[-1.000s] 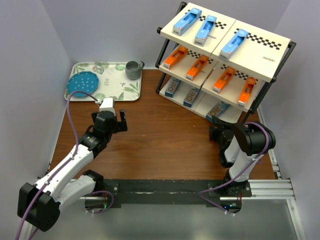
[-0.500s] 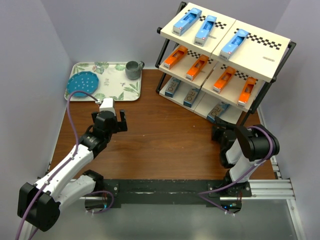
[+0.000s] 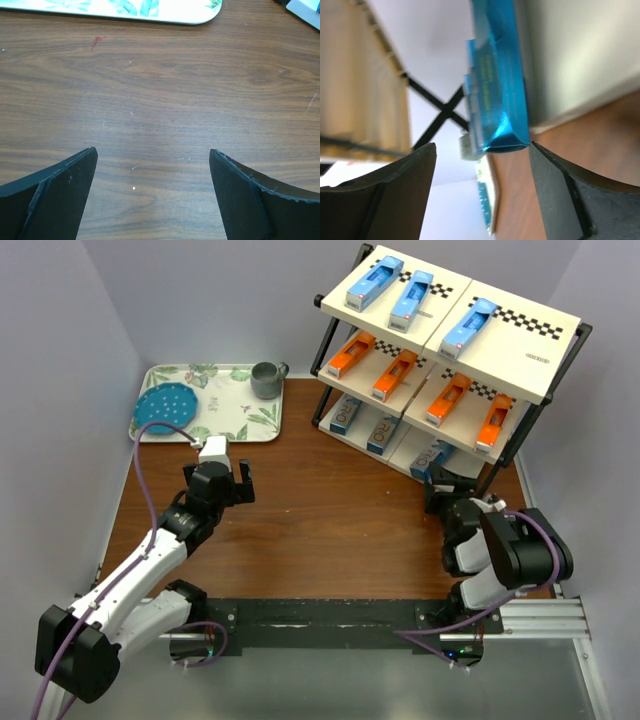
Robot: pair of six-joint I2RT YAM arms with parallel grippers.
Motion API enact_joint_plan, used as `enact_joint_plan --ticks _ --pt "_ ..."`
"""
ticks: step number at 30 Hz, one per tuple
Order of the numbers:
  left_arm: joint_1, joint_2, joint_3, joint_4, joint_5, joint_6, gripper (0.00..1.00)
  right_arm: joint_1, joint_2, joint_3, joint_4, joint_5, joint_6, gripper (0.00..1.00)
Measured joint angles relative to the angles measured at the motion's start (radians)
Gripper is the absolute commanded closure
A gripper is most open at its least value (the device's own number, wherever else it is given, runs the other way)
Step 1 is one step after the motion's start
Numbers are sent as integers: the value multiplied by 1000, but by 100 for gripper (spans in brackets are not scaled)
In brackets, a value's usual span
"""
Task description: Place and organize the toothpastes onto the shelf
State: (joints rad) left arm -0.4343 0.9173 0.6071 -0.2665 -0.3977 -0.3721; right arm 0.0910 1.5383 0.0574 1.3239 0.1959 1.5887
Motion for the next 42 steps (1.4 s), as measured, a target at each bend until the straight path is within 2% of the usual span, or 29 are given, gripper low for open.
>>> enact_joint_plan --ticks 7,9,14,17,23,27,37,42 --pt "0 0 0 0 0 0 0 0 -246 -1 -93 -12 -49 18" --pt "0 0 0 0 0 0 0 0 -323 -1 -169 -8 -69 16" --pt "0 0 0 0 0 0 0 0 -522 29 -480 -8 -164 15" --pt "0 0 0 0 0 0 0 0 -547 63 -565 -39 -237 15" --pt "0 0 0 0 1 0 0 2 -470 89 -587 -141 -331 13" --pt "0 0 0 0 1 1 0 30 -507 89 -652 -165 -399 11" --pt "0 0 0 13 24 16 0 182 -698 121 -958 -161 -676 7" --pt "0 -28 -15 17 53 27 0 195 -939 179 -1271 -147 -811 4"
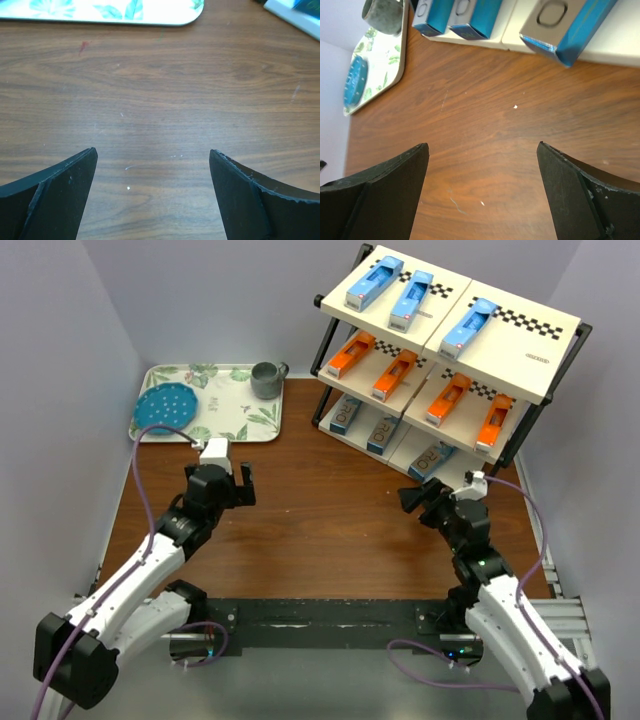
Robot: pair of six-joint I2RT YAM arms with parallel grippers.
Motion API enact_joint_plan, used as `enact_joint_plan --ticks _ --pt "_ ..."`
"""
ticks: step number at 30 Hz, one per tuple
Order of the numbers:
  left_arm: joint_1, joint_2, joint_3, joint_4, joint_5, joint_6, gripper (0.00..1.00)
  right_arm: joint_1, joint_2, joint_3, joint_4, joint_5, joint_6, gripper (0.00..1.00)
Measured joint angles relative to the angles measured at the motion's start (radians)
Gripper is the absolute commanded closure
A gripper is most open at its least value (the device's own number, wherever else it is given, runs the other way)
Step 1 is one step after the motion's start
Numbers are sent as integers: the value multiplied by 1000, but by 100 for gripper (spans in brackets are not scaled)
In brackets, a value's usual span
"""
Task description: Place and organize the toothpastes onto the shelf
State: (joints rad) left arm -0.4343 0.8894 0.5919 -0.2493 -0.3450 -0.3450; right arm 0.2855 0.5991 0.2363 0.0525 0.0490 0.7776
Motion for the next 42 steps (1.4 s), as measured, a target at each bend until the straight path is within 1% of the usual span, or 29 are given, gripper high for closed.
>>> enact_joint_plan --ticks 3,6,8,12,16,19,24,31,36,42 --pt "0 -62 -9 -11 11 10 0 1 -151 90 -204 29 -84 2" --pt "0 -147 -8 -21 12 21 0 2 -275 230 -415 77 -174 2" --pt "0 -207 2 -40 8 24 0 2 -337 323 -516 116 -220 2" --pt "0 -280 93 -104 -14 32 0 2 -372 518 -680 209 -304 2" --pt "0 -345 199 -138 -44 54 0 2 -360 702 -766 307 -424 1" --pt "0 -402 275 -149 -73 72 0 2 -350 816 -787 370 -526 1" --pt "0 -514 339 -156 -137 97 0 3 -349 898 -781 460 -661 1" --pt "0 -612 390 -203 -221 126 0 37 -349 902 -758 551 -766 1" --pt "0 -635 431 -223 -275 143 0 78 -349 897 -717 598 -815 1" --pt "0 -640 438 -241 -321 155 0 108 -344 885 -679 655 -867 1"
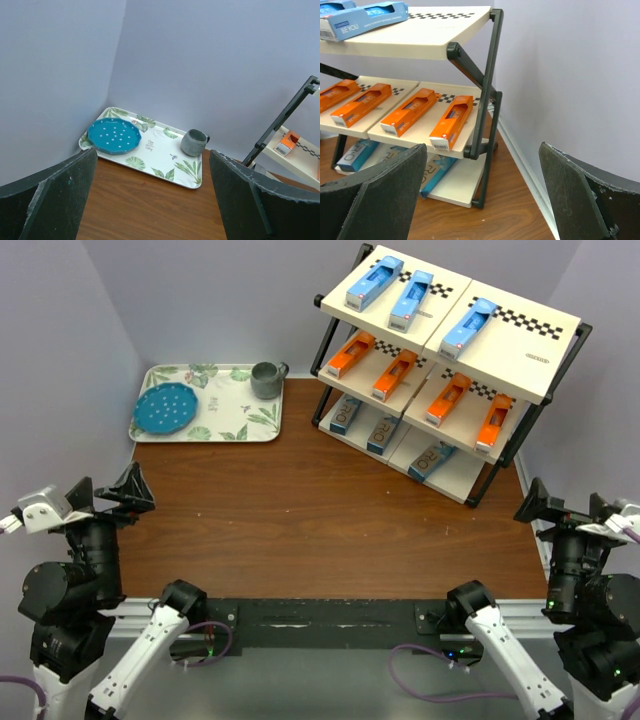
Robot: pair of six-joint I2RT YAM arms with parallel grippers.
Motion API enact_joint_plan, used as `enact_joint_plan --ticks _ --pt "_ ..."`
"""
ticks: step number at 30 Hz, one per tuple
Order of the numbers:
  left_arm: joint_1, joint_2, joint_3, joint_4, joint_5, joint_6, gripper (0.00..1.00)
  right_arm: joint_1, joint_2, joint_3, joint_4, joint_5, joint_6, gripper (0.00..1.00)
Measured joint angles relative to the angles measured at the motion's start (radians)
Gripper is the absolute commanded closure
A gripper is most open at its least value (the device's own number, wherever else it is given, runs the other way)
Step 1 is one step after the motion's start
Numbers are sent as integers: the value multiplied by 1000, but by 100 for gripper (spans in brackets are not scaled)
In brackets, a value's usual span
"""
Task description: Place and organize the toothpastes onto the shelf
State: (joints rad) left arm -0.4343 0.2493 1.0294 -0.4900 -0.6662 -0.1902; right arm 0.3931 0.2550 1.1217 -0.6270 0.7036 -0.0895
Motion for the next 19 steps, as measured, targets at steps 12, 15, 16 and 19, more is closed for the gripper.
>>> enact_joint_plan --ticks 12,15,16,19 --pt "0 32 18 29 -48 53 0 6 1 -1 34 44 -37 1" --pt "0 32 19 47 -56 60 0 6 1 -1 40 48 -42 1" --pt "0 32 20 54 -59 65 0 6 1 -1 43 50 -43 1" --pt "0 32 20 75 -66 80 0 6 1 -1 50 64 -45 2"
